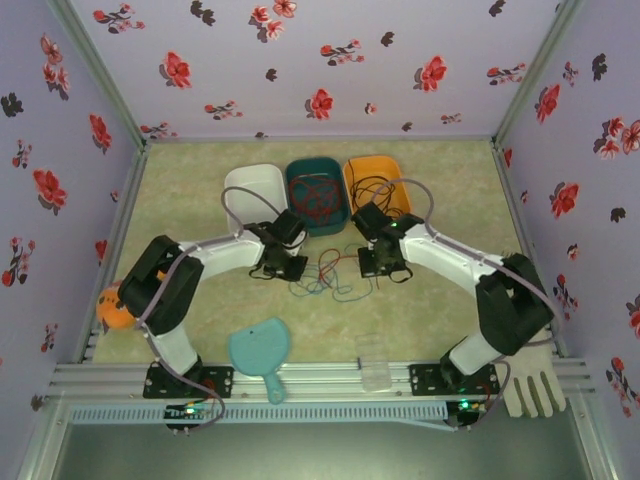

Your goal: Untangle the cables

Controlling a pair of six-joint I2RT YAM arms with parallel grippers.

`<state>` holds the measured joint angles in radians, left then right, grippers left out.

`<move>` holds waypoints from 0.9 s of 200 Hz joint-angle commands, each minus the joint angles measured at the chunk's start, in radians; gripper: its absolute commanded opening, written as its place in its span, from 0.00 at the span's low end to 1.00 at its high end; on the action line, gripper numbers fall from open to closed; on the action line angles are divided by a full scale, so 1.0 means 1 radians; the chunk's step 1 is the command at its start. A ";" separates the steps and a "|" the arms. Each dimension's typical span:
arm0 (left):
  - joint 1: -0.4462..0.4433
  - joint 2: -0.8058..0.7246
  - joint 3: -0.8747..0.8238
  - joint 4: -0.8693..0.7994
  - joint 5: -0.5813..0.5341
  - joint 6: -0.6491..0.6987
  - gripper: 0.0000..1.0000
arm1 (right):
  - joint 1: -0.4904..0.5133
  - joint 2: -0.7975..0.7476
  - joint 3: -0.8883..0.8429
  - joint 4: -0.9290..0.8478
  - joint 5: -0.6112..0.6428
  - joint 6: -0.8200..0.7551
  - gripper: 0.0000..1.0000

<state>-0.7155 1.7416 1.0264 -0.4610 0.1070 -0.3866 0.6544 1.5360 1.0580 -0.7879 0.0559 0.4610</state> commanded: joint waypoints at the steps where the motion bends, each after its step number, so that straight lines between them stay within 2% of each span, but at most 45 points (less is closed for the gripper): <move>1: 0.004 -0.048 -0.021 -0.069 -0.059 -0.006 0.00 | 0.005 -0.056 0.038 -0.095 0.105 -0.027 0.00; 66: 0.025 -0.118 -0.066 -0.117 -0.107 -0.003 0.00 | -0.052 -0.201 0.076 -0.195 0.237 -0.037 0.00; 123: 0.054 -0.138 -0.073 -0.148 -0.115 0.012 0.00 | -0.167 -0.342 0.059 -0.224 0.236 -0.050 0.00; 180: 0.070 -0.152 -0.072 -0.164 -0.122 0.026 0.00 | -0.205 -0.376 0.115 -0.270 0.258 -0.075 0.00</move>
<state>-0.6575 1.6196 0.9653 -0.5861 0.0090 -0.3824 0.4610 1.1797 1.1145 -1.0054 0.2680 0.4118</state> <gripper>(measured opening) 0.055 0.061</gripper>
